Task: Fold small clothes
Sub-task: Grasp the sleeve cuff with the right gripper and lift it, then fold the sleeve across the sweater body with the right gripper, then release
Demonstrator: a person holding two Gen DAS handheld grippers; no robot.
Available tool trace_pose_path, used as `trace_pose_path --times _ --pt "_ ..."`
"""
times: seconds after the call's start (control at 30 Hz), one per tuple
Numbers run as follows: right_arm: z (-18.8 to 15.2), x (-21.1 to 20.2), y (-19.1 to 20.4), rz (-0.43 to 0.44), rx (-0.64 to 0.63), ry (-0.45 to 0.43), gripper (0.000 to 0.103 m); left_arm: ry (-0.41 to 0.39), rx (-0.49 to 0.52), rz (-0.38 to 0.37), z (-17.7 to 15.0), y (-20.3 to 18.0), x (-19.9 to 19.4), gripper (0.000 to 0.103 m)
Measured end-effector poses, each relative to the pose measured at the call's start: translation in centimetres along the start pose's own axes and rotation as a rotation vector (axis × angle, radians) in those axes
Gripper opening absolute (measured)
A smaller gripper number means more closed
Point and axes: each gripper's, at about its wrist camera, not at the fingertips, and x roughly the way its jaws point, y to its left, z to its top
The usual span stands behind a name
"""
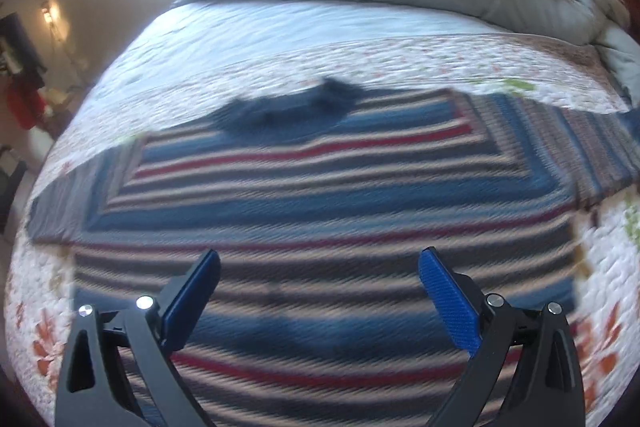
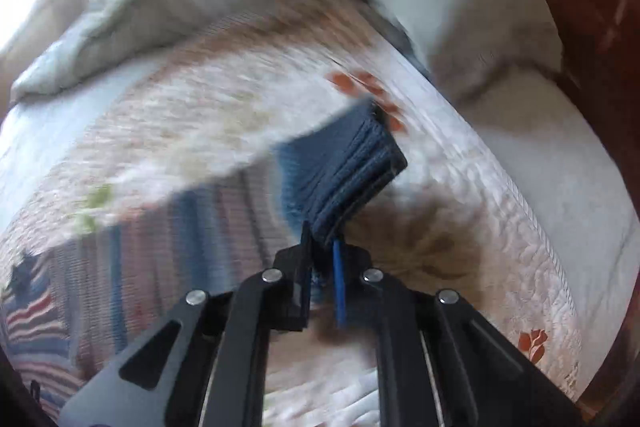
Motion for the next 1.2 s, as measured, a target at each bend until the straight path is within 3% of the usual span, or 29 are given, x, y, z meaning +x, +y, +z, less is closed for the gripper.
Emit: trace_pose_path --times 0.1,0.3,0.43,0.57,0.73,0.8,0.83,0.9,1.03,1.13,1.2 --pt "-0.4 -3.5 5.6 0.091 -0.075 -0.047 0.008 0.005 -0.03 0.064 -1.9 4.3 -0.3 0.099" --pt "-3.5 -7.9 20.6 0.21 -0.283 -0.072 0.008 0.004 -0.132 0.093 -5.0 11.8 -0.7 0.099" --pt "-6.9 -8.7 30.3 0.313 -0.376 -0.028 0.008 0.017 -0.202 0.053 -5.2 15.1 -0.3 0.099" --pt "-11.2 -9.0 39.8 0.413 -0.459 0.029 0.008 -0.022 -0.237 0.062 -5.3 17.2 -1.1 0.099" --pt "-15.4 -7.9 48.0 0.45 -0.525 0.118 0.008 -0.012 -0.268 0.057 -5.7 19.0 -0.8 0.099" --pt "-16.5 -6.6 49.5 0.436 -0.552 0.166 0.016 -0.008 -0.273 0.065 -5.7 19.4 -0.6 0.099" --pt "-16.9 -5.9 49.9 0.445 -0.554 0.204 0.035 -0.006 -0.274 0.068 -5.8 19.5 -0.4 0.099" --pt "-17.0 -5.5 49.1 0.476 -0.525 0.239 0.048 0.002 -0.276 0.063 -6.0 19.5 -0.2 0.099" --pt "-16.4 -6.6 44.4 0.481 -0.49 0.177 0.047 0.013 -0.254 0.046 -5.8 18.5 0.3 0.099" --pt "-16.4 -6.5 38.8 0.505 -0.402 0.186 0.047 0.011 -0.227 0.014 -4.7 17.2 0.5 0.099" --pt "-17.0 -5.9 35.0 0.492 -0.354 0.193 0.048 0.022 -0.243 -0.051 -3.5 16.6 1.0 0.099"
